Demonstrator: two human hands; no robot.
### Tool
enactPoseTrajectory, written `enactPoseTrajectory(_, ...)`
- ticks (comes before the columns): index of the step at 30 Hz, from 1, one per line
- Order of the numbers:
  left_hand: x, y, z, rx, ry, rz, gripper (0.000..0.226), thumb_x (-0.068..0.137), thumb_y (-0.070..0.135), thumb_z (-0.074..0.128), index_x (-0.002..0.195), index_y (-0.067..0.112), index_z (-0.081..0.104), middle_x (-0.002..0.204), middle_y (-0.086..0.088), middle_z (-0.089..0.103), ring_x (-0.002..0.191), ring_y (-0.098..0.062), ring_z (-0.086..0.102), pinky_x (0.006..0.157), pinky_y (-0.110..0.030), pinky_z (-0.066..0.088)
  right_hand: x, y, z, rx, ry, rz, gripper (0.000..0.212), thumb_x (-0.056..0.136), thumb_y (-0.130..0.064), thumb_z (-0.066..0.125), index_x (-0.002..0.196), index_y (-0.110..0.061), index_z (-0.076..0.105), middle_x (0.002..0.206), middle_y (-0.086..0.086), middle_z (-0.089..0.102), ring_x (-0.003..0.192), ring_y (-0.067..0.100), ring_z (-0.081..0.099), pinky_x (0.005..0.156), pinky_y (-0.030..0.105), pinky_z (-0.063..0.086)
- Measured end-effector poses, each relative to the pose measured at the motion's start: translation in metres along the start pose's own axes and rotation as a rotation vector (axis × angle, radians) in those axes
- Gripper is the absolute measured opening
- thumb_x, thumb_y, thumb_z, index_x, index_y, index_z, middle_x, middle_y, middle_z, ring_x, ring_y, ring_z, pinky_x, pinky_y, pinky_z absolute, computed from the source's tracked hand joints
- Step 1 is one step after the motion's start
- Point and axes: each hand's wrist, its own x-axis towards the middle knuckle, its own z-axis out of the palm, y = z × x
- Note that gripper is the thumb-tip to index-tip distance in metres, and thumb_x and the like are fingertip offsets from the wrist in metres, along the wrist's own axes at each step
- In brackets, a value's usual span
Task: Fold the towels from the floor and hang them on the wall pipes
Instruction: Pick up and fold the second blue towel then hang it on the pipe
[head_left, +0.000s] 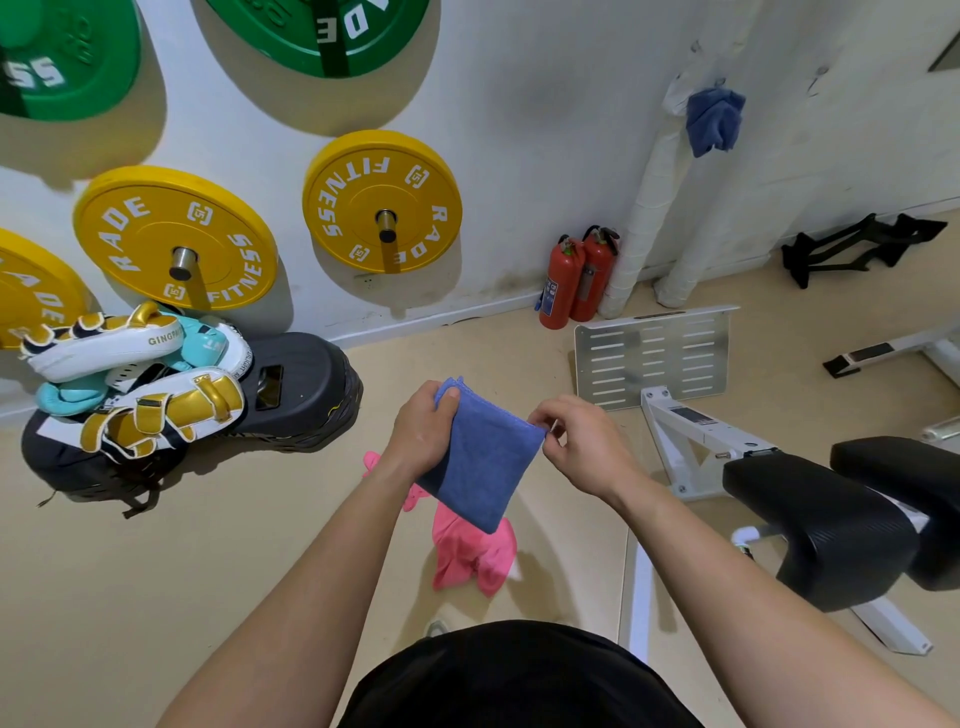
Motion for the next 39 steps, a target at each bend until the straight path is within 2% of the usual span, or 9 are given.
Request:
enactPoseTrajectory(15, -0.004, 0.008, -0.005, -0.029, -0.103, 0.200, 0.016, 0.103, 0.021, 0.046, 0.093, 0.015, 0.057, 0.086, 0.001, 0.062, 0.074, -0.010, 0.052, 0.069, -0.024, 0.042, -0.005, 0.006, -0.011, 0.530, -0.136, 0.054, 0.035, 0.071, 0.012, 0.054, 0.086, -0.019, 0.058, 0.070, -0.006, 0.061, 0.066, 0.011, 0.044, 0.063, 0.018, 0.041)
enactPoseTrajectory(19, -0.004, 0.011, -0.003, 0.031, -0.145, 0.268, 0.016, 0.101, 0.018, 0.046, 0.097, 0.017, 0.062, 0.099, 0.005, 0.067, 0.086, 0.000, 0.058, 0.075, -0.016, 0.042, -0.002, 0.016, -0.003, 0.432, -0.077, 0.173, 0.039, 0.077, 0.009, 0.047, 0.086, -0.028, 0.058, 0.072, -0.006, 0.062, 0.066, 0.011, 0.051, 0.064, 0.029, 0.046)
enactPoseTrajectory(22, -0.007, 0.021, -0.002, 0.029, -0.199, 0.334, 0.019, 0.099, 0.015, 0.048, 0.093, 0.025, 0.064, 0.099, 0.013, 0.066, 0.091, 0.006, 0.057, 0.077, -0.010, 0.039, 0.001, 0.014, 0.001, 0.302, -0.088, 0.186, 0.045, 0.077, 0.001, 0.057, 0.106, -0.033, 0.059, 0.099, -0.007, 0.058, 0.091, 0.015, 0.054, 0.081, 0.031, 0.048)
enactPoseTrajectory(25, -0.008, 0.025, -0.001, 0.074, -0.261, 0.423, 0.021, 0.096, 0.018, 0.054, 0.092, 0.034, 0.067, 0.101, 0.012, 0.066, 0.098, -0.001, 0.058, 0.085, -0.017, 0.042, 0.004, 0.004, 0.002, 0.173, -0.214, 0.114, 0.093, 0.066, -0.021, 0.078, 0.148, -0.033, 0.035, 0.139, -0.006, 0.031, 0.124, 0.013, 0.031, 0.104, 0.026, 0.035)
enactPoseTrajectory(27, -0.008, 0.024, -0.002, 0.095, -0.299, 0.438, 0.022, 0.094, 0.020, 0.058, 0.093, 0.040, 0.067, 0.102, 0.010, 0.066, 0.098, -0.004, 0.059, 0.088, -0.021, 0.045, 0.008, 0.001, 0.005, 0.107, -0.279, 0.083, 0.105, 0.059, -0.031, 0.084, 0.150, -0.035, 0.031, 0.148, -0.009, 0.020, 0.129, 0.013, 0.022, 0.105, 0.026, 0.031)
enactPoseTrajectory(29, -0.008, 0.024, -0.004, 0.081, -0.328, 0.428, 0.021, 0.092, 0.017, 0.062, 0.095, 0.036, 0.070, 0.102, 0.009, 0.067, 0.098, -0.005, 0.060, 0.088, -0.021, 0.045, 0.011, 0.002, 0.009, 0.063, -0.332, 0.018, 0.078, 0.059, -0.031, 0.085, 0.130, -0.032, 0.053, 0.149, -0.002, 0.029, 0.133, 0.018, 0.027, 0.106, 0.030, 0.033)
enactPoseTrajectory(33, -0.009, 0.023, -0.014, 0.012, -0.366, 0.403, 0.018, 0.089, 0.007, 0.066, 0.102, 0.018, 0.072, 0.104, 0.007, 0.071, 0.092, -0.002, 0.062, 0.082, -0.013, 0.046, 0.009, 0.002, 0.012, 0.125, -0.355, 0.046, 0.040, 0.061, -0.014, 0.080, 0.079, -0.029, 0.047, 0.111, -0.017, 0.055, 0.099, -0.001, 0.058, 0.078, 0.025, 0.047)
enactPoseTrajectory(35, -0.007, 0.018, -0.019, 0.010, -0.363, 0.367, 0.024, 0.087, 0.008, 0.069, 0.108, 0.019, 0.071, 0.101, 0.003, 0.072, 0.083, -0.004, 0.060, 0.078, -0.013, 0.046, 0.006, -0.003, 0.012, 0.240, -0.389, 0.093, 0.041, 0.061, -0.009, 0.076, 0.086, -0.022, 0.046, 0.085, -0.021, 0.049, 0.063, -0.002, 0.053, 0.058, 0.025, 0.043)
enactPoseTrajectory(39, 0.001, 0.007, -0.024, 0.041, -0.289, 0.299, 0.028, 0.084, 0.015, 0.072, 0.111, 0.024, 0.071, 0.096, 0.004, 0.070, 0.086, -0.005, 0.061, 0.080, -0.016, 0.047, 0.010, -0.014, 0.014, 0.278, -0.464, 0.120, 0.043, 0.067, -0.013, 0.073, 0.103, -0.023, 0.051, 0.078, -0.004, 0.056, 0.059, 0.011, 0.050, 0.054, 0.027, 0.042)
